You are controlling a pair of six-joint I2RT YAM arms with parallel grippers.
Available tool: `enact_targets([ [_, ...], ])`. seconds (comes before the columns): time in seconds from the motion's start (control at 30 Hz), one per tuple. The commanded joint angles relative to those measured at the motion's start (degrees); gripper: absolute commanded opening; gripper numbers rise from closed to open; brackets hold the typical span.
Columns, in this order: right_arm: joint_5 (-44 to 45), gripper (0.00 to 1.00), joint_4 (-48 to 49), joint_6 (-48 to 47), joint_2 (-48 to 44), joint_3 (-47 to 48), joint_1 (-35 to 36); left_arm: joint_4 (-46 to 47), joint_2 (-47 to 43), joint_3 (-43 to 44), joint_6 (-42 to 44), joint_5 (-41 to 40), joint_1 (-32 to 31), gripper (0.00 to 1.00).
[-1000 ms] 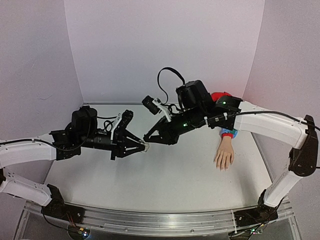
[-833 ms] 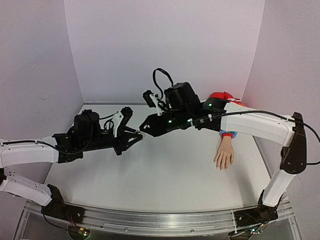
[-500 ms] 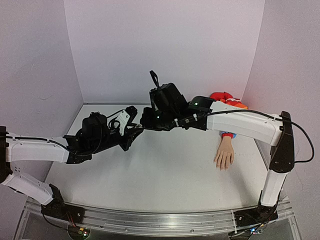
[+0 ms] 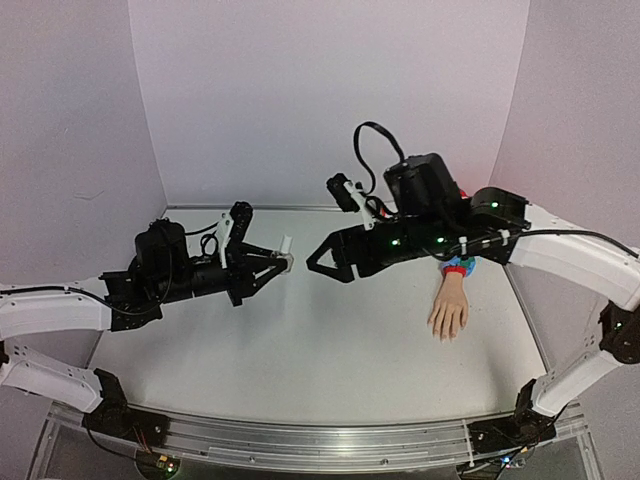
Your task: Paint the nails
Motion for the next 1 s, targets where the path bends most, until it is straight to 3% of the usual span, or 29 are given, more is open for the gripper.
enact_targets([
  [0.0, -21.02, 0.69, 0.51, -17.64, -2.7, -0.34, -0.44, 5.5, -1.99, -0.69, -7.7, 20.22, 0.03, 0.0],
  [0.37, -29.88, 0.52, 0.78, -22.22, 2.75, 7.7, -0.89, 11.17, 0.26, 0.66, -12.4, 36.54, 0.01, 0.0],
  [0.5, -31.54, 0.49, 0.94, -22.45, 3.85, 9.12, -0.88, 11.7, 0.56, 0.81, -12.72, 37.99, 0.02, 0.0],
  [0.77, -35.56, 0.27, 1.16, -23.01, 5.28, 8.95, -0.86, 12.57, 1.03, 1.38, -12.56, 37.95, 0.03, 0.0],
  [0.97, -35.92, 0.22, 1.73, -23.14, 5.77, 7.94, -0.83, 13.03, 0.88, 1.7, -12.74, 36.93, 0.08, 0.0],
])
